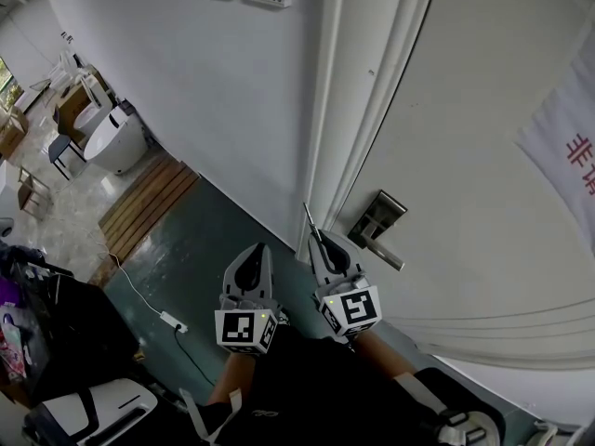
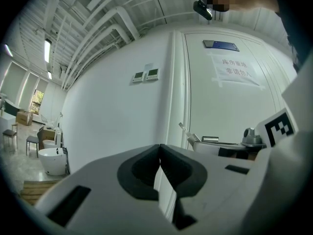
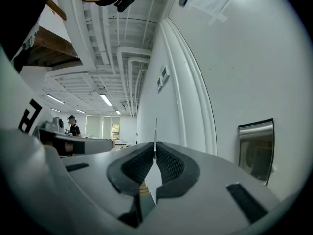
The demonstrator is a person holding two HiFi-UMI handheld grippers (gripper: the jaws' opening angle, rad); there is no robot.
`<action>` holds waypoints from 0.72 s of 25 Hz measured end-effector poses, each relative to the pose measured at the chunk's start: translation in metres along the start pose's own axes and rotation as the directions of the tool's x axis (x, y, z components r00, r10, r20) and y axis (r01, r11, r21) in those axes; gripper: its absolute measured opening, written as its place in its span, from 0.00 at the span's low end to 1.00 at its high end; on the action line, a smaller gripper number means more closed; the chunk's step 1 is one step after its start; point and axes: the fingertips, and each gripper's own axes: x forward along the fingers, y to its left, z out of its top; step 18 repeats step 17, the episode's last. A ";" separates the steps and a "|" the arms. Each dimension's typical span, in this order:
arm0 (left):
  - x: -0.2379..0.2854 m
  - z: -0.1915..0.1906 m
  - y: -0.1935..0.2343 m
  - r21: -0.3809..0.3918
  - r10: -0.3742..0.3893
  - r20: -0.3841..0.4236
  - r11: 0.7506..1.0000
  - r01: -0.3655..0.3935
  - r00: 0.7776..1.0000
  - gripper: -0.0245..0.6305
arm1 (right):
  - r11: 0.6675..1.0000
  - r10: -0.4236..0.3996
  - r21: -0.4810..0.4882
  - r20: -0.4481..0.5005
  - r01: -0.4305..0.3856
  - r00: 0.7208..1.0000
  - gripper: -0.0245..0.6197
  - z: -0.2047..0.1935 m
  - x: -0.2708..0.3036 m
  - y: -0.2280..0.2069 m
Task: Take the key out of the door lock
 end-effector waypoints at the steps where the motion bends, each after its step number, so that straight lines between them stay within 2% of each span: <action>1: 0.000 0.000 0.000 0.000 -0.002 -0.001 1.000 0.002 1.000 0.07 | 1.000 0.000 0.002 0.000 0.000 1.000 0.08 0.000 0.000 0.000; 18: 0.003 -0.006 -0.002 -0.006 -0.013 -0.012 1.000 0.013 1.000 0.07 | 0.999 -0.020 0.024 0.002 0.020 1.000 0.08 -0.004 -0.001 -0.007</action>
